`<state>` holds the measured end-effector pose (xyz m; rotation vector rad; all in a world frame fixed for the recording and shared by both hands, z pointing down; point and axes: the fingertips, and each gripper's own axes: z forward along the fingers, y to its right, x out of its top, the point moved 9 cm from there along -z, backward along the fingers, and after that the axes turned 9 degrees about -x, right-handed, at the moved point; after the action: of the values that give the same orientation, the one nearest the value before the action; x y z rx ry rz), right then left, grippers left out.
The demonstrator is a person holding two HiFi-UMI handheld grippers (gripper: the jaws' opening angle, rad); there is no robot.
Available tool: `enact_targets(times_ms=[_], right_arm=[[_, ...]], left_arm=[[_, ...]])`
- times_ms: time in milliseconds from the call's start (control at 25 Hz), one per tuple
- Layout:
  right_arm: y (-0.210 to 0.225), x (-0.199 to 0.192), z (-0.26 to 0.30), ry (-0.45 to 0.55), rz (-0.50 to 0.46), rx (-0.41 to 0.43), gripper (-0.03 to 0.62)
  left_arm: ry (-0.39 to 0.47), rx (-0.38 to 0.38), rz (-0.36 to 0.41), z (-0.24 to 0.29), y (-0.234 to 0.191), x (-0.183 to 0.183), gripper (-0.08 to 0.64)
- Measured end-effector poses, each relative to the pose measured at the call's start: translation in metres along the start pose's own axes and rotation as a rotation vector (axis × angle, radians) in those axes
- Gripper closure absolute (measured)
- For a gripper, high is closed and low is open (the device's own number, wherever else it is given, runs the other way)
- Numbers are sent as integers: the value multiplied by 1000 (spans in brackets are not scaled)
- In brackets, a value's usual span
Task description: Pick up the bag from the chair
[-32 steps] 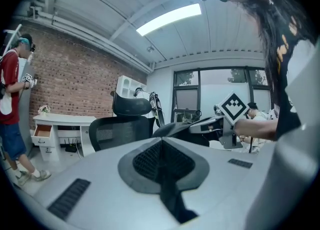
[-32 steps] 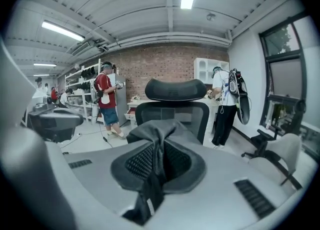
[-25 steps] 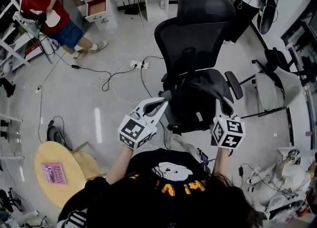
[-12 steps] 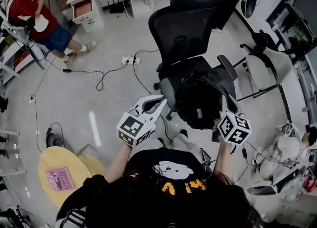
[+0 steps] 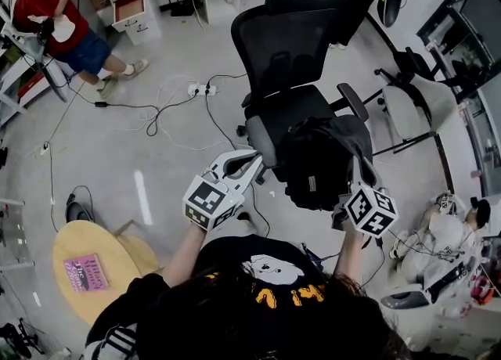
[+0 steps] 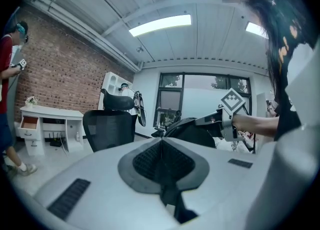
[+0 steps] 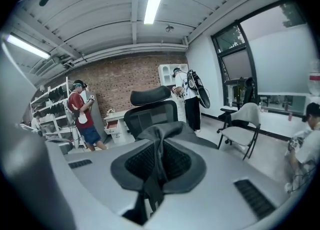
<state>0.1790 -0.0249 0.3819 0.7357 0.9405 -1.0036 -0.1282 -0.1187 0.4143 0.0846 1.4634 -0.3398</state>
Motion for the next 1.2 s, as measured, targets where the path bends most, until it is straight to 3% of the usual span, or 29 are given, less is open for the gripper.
enact_targets(times_ms=[440, 1200], right_arm=[[48, -8, -41, 11, -2, 89, 566], [101, -70, -127, -76, -108, 345, 566]], left_arm=[[10, 97, 5, 12, 64, 0, 551], [-1, 284, -16, -11, 242, -31, 551]])
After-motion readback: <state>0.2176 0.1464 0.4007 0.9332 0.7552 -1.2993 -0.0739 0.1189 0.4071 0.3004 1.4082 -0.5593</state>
